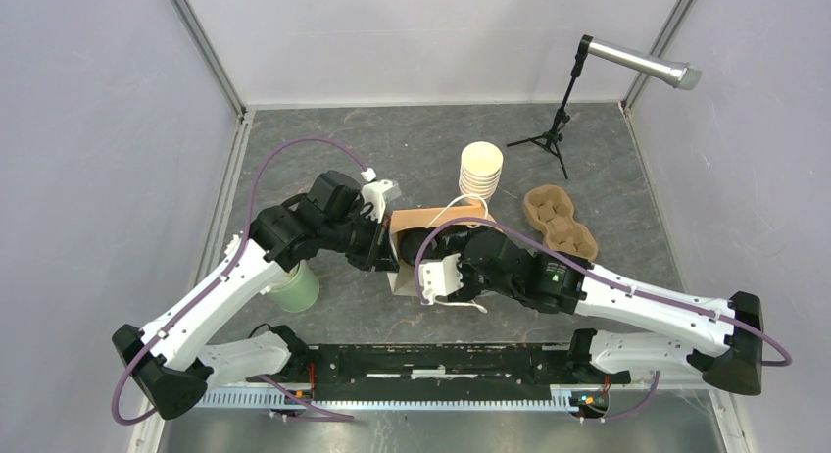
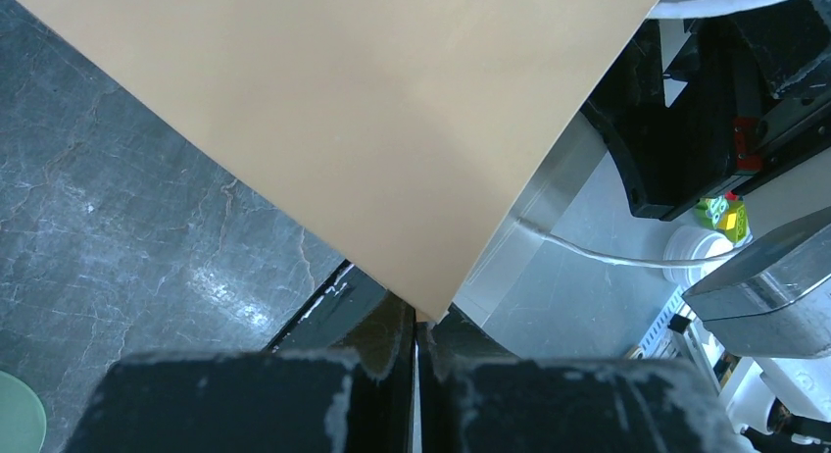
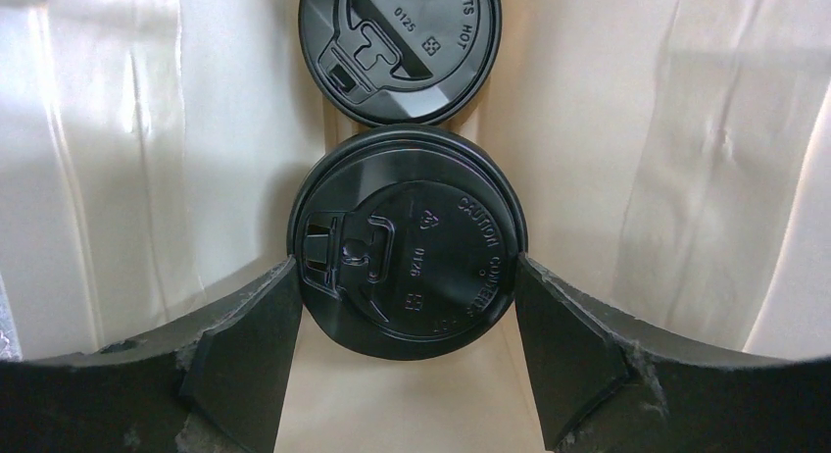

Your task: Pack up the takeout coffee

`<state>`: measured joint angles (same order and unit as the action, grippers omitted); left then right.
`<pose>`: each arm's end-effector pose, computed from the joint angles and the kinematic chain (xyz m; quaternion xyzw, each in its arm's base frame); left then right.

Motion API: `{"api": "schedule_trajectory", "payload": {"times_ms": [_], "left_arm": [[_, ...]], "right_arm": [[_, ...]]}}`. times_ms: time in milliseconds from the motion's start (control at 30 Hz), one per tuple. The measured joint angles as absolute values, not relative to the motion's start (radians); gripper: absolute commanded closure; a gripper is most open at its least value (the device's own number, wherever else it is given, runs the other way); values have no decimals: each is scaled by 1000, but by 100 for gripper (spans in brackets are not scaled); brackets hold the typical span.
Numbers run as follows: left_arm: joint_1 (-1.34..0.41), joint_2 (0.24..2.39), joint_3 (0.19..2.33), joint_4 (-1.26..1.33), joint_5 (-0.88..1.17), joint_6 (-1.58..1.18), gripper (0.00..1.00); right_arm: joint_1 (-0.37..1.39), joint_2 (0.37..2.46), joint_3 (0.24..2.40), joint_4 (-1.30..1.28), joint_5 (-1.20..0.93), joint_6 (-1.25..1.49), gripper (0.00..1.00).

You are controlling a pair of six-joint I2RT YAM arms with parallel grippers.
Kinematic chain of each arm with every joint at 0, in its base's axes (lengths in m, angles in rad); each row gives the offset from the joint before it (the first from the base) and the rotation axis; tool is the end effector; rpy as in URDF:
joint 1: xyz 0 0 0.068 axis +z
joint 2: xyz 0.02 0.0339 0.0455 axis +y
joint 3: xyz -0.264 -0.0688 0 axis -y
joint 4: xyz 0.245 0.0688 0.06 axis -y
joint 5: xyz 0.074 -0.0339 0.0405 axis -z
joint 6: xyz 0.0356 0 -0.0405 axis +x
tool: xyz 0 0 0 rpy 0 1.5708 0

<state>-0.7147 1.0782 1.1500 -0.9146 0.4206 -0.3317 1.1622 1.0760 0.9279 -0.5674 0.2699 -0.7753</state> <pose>0.1461 -0.1460 0.3440 0.2469 0.8830 -0.3429 0.2041 0.0991 0.2051 0.2980 -0.7115 0.5566 -0.0411 0.4268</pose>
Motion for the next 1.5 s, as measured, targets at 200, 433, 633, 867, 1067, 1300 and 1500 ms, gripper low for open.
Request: {"api": "schedule_trajectory", "payload": {"times_ms": [200,433,633,867,1067,1300,1500], "left_arm": [[-715,1078,1150,-915,421,-332,98],[-715,1078,1150,-912,420,-332,98],[-715,1078,1150,-909,421,-332,98],[-715,1082,1150,-909,422,-332,98],[-715,1087,1150,-909,422,-332,98],[-715,1088,1151,-909,422,-332,98],[-715,1090,1151,-909,424,-332,98]], "right_arm": [[1156,1074,916,-523,271,-776,20],[1152,1051,867,-471,274,-800,19],[1134,1031,852,-474,273,-810,20],[1134,1031,852,-484,271,-817,19],[1134,1033,846,-487,266,-844,19],[1132,1049,846,-493,246,-869,20],[1130,1049,846,-495,239,-865,20]]}}
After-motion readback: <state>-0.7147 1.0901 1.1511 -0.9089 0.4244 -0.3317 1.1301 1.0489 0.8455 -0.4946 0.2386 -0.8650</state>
